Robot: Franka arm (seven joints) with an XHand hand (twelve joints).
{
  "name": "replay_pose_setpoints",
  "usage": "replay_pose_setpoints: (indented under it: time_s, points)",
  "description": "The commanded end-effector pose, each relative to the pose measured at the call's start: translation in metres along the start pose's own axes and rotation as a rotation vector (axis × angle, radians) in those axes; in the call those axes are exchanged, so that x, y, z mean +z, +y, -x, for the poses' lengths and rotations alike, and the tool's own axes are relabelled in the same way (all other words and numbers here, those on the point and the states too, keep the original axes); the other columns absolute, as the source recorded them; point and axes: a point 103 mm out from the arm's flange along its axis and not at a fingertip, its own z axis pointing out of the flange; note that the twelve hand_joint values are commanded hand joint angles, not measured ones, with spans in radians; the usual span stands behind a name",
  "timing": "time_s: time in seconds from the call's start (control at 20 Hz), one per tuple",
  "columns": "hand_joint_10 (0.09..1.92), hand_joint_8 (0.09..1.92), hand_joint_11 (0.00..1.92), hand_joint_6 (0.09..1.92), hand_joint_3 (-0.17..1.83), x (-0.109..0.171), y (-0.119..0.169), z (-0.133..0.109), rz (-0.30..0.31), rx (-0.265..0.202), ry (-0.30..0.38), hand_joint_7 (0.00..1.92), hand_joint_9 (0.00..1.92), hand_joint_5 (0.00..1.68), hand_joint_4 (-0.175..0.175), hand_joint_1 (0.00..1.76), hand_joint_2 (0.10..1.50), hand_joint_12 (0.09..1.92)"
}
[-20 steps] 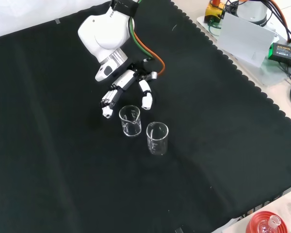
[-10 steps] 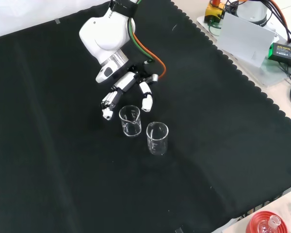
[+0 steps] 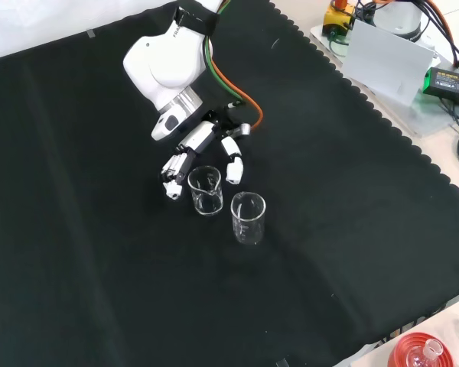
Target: Pick up the beaker on the right.
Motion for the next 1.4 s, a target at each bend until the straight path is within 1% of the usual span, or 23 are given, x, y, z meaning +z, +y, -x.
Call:
replay_pose_setpoints:
  time_s: [0.05,0.25,0.35,0.5,0.65,0.7,1.0,1.25,1.4]
  points:
    - [0.63,0.51,0.00,0.09,0.63,0.009,0.006,-0.005,-0.001,0.002,0.007,0.19,0.27,0.28,-0.046,0.84,0.47,1.16]
    - [0.63,0.52,0.00,0.09,0.64,0.007,0.005,-0.002,0.021,0.005,0.050,0.21,0.29,0.31,-0.046,0.85,0.47,1.18]
    - [0.63,0.53,0.00,0.09,0.64,0.006,0.002,0.001,0.054,0.000,0.083,0.23,0.30,0.33,-0.046,0.85,0.47,1.19]
    - [0.63,0.55,0.00,0.09,0.65,0.007,0.001,0.001,0.064,-0.003,0.102,0.28,0.35,0.38,-0.047,0.86,0.47,1.25]
    - [0.63,0.55,0.00,0.09,0.66,0.007,0.001,0.001,0.067,-0.001,0.108,0.31,0.37,0.40,-0.047,0.87,0.47,1.28]
    - [0.63,0.55,0.00,0.09,0.66,0.014,0.006,-0.004,0.064,0.001,0.098,0.31,0.38,0.41,-0.048,0.88,0.47,1.29]
    - [0.62,0.56,0.00,0.09,0.66,0.019,0.009,-0.006,0.065,0.008,0.087,0.32,0.39,0.42,-0.049,0.88,0.47,1.30]
    - [0.62,0.56,0.00,0.09,0.66,0.010,0.004,-0.001,0.090,0.006,0.108,0.34,0.40,0.44,-0.048,0.90,0.47,1.31]
    - [0.62,0.58,0.00,0.09,0.67,0.008,0.002,0.000,0.110,0.012,0.112,0.38,0.43,0.50,-0.042,0.92,0.48,1.34]
